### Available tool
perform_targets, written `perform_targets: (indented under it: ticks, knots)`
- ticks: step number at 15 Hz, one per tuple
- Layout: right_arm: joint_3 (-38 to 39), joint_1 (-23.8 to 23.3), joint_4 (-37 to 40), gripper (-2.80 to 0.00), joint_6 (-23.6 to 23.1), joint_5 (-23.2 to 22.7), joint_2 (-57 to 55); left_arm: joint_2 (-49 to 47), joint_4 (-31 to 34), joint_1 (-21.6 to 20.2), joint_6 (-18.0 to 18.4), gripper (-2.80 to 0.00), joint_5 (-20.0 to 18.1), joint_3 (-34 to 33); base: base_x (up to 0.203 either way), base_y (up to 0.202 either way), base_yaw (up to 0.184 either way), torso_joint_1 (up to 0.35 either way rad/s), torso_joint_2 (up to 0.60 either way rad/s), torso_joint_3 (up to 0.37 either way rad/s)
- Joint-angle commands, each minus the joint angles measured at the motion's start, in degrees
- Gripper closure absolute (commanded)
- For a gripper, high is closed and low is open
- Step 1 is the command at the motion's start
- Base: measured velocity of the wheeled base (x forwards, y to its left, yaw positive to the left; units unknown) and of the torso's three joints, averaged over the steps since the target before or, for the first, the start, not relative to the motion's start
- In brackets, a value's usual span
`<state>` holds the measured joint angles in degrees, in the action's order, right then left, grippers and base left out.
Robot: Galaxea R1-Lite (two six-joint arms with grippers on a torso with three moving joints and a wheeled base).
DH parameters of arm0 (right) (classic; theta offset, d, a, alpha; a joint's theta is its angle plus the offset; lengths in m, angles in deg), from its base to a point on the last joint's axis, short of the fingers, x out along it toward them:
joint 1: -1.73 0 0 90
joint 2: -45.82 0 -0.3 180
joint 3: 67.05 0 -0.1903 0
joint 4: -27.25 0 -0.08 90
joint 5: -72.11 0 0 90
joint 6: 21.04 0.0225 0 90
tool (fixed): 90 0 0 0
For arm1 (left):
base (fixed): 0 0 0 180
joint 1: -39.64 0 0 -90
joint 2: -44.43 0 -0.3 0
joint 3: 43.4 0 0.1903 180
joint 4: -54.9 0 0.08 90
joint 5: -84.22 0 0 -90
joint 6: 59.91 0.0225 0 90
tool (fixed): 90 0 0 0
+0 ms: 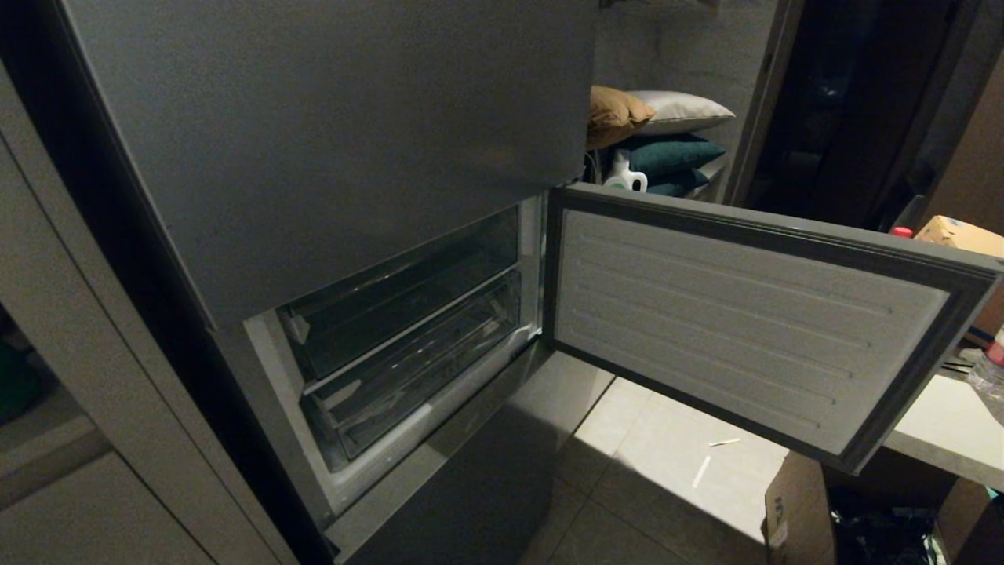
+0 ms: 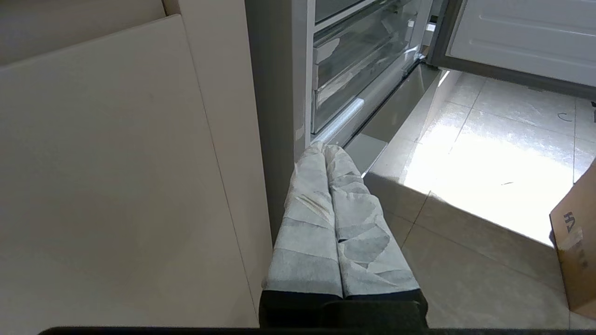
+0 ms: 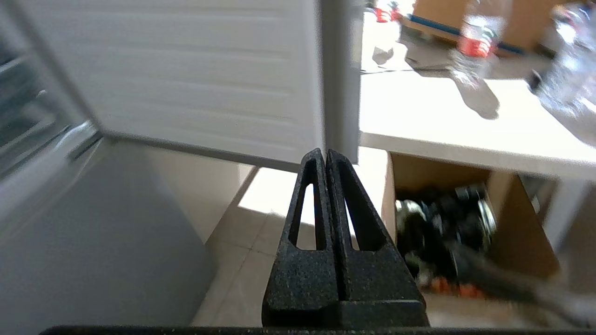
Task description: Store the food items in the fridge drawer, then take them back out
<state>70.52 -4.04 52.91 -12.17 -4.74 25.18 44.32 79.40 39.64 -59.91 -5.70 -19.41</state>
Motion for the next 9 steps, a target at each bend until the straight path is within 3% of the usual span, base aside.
perform_targets:
  ticks: [1, 4, 5, 7, 9]
  knots:
    - [-1.9, -15.0, -1.0, 0.0, 1.7, -6.1, -8.8, 0.0, 0.0, 0.0, -0.1, 0.0, 0.0, 0.0, 0.0, 0.0, 0.0, 0.0, 0.0, 0.0]
    - [-1.6, -40.4, -9.0, 0.0, 3.2, -21.0, -20.3, 0.0, 0.0, 0.0, -0.1, 0.0, 0.0, 0.0, 0.0, 0.0, 0.0, 0.0, 0.0, 0.0]
    - [-1.7, -46.3, -12.1, 0.0, 3.4, -25.9, -25.7, 0.0, 0.0, 0.0, -0.1, 0.0, 0.0, 0.0, 0.0, 0.0, 0.0, 0.0, 0.0, 0.0]
    - [-2.4, -52.2, -18.7, 0.0, 3.7, -32.3, -35.8, 0.0, 0.0, 0.0, -0.1, 0.0, 0.0, 0.0, 0.0, 0.0, 0.0, 0.0, 0.0, 0.0]
    - [-3.1, -53.5, -27.1, 0.0, 3.9, -35.2, -44.7, 0.0, 0.0, 0.0, -0.1, 0.0, 0.0, 0.0, 0.0, 0.0, 0.0, 0.0, 0.0, 0.0]
